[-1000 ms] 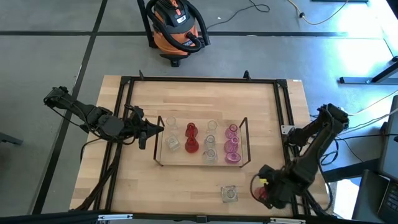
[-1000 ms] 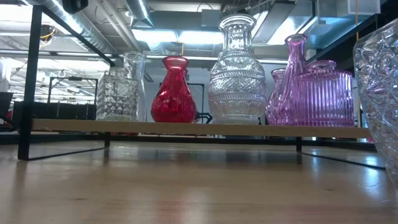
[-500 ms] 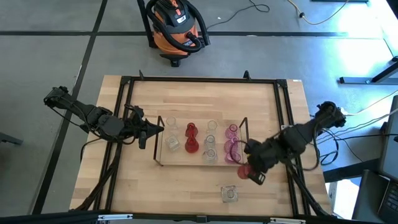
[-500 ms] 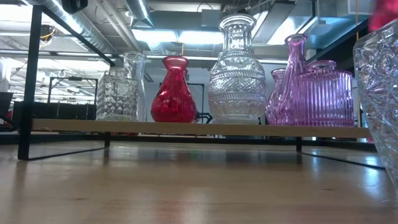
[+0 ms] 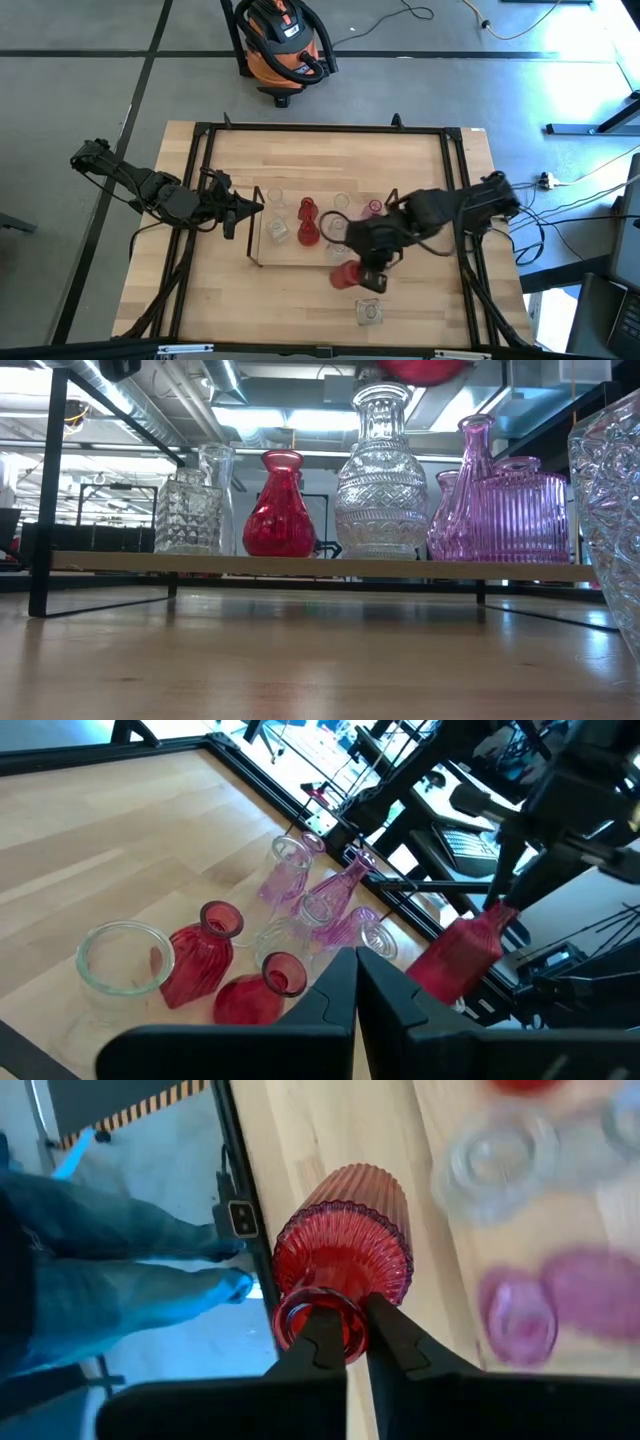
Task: Sort vases onto shelf
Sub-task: Put the red flower vase on the shelf aligned with the other red flower vase
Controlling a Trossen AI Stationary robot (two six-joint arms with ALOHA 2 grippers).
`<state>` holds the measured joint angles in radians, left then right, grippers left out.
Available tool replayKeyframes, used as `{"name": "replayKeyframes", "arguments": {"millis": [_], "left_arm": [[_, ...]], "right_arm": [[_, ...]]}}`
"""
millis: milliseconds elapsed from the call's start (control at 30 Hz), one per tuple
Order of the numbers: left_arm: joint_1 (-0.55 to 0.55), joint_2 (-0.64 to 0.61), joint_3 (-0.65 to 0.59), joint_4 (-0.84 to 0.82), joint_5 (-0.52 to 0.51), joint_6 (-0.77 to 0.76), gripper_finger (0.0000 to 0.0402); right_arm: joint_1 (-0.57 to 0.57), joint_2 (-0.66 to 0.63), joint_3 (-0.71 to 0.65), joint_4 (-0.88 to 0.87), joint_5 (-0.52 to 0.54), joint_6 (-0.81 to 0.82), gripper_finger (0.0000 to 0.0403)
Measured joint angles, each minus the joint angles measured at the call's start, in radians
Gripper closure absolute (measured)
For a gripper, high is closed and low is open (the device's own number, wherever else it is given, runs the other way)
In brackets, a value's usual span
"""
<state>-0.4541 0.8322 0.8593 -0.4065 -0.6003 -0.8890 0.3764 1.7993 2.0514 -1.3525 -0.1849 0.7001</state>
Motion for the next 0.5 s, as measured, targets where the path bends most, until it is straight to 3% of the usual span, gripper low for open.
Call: {"name": "replayKeyframes", "arguments": {"millis": [267, 500], "left_arm": [[0.0, 0.0, 0.0, 0.014, 0.016, -0.003, 0.0401], [-0.001, 0.0, 0.0, 0.014, 0.022, -0.025, 0.0401]], "right_arm": [[-0.098, 0.182, 0.186, -0.001, -0.056, -0.252, 0.0403], [-0.158, 0.273, 0.249, 0.006, -0.115, -0.376, 0.0403]]}}
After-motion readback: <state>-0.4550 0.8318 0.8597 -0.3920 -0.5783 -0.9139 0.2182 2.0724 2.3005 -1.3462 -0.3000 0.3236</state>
